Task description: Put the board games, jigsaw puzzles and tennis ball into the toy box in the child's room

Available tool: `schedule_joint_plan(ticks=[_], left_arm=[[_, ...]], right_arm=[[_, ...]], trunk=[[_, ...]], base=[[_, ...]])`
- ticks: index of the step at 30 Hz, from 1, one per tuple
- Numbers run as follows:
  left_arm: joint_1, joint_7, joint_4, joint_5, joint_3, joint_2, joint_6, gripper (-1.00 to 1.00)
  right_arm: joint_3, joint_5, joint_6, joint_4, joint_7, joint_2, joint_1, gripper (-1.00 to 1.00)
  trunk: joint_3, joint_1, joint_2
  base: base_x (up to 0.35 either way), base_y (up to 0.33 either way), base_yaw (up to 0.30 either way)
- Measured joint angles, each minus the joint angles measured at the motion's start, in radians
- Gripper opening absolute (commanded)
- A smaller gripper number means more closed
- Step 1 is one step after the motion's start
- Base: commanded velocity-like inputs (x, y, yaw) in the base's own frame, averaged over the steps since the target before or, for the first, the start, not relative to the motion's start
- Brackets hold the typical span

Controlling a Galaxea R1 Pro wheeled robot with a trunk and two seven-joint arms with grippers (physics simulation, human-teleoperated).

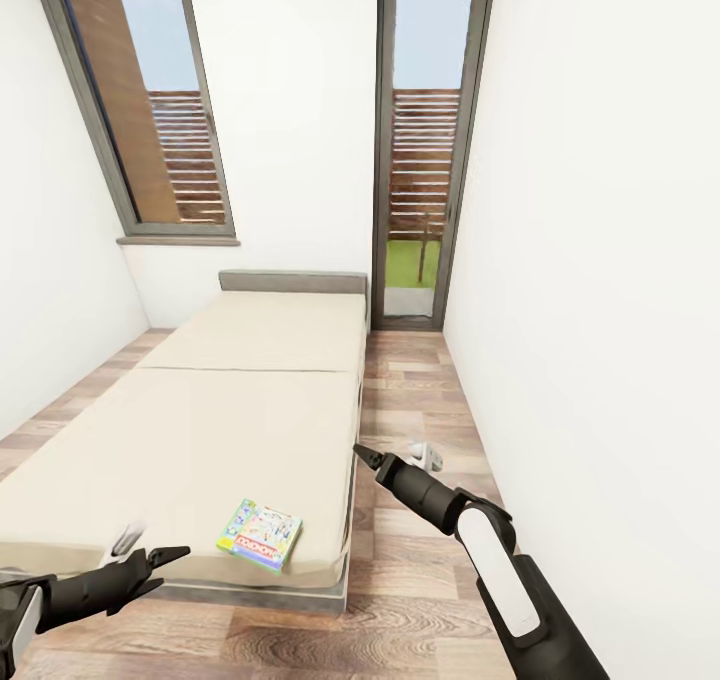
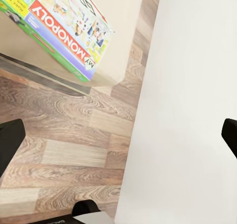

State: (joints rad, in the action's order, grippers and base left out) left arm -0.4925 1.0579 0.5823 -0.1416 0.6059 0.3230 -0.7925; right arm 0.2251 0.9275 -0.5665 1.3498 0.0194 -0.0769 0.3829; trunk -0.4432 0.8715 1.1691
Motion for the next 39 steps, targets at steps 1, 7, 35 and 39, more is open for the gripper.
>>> schedule_joint_plan(ticks=[1, 7, 35, 39], left_arm=[[0.0, 0.001, 0.0, 0.0, 0.0, 0.0, 0.0, 1.0], [0.0, 0.045, -0.001, 0.0, 0.0, 0.0, -0.002, 1.0], [0.0, 0.267, -0.026, 0.0, 0.003, -0.02, -0.001, 1.0], [0.0, 0.267, -0.031, 0.0, 0.009, -0.021, -0.002, 1.0]], right_arm=[[0.0, 0.0, 0.0, 0.0, 0.0, 0.0, 0.0, 1.0], [0.0, -0.001, 0.0, 0.0, 0.0, 0.002, 0.0, 1.0], [-0.055, 0.001, -0.002, 0.0, 0.003, 0.005, 0.0, 1.0], [-0.056, 0.001, -0.001, 0.0, 0.003, 0.005, 0.0, 1.0]], trunk=[[-0.003, 0.004, 0.007], [-0.022, 0.027, 0.049], [-0.11, 0.134, 0.245], [-0.122, 0.15, 0.273]], base=[[0.0, 0.0, 0.0], [0.0, 0.0, 0.0], [0.0, 0.0, 0.0], [0.0, 0.0, 0.0]])
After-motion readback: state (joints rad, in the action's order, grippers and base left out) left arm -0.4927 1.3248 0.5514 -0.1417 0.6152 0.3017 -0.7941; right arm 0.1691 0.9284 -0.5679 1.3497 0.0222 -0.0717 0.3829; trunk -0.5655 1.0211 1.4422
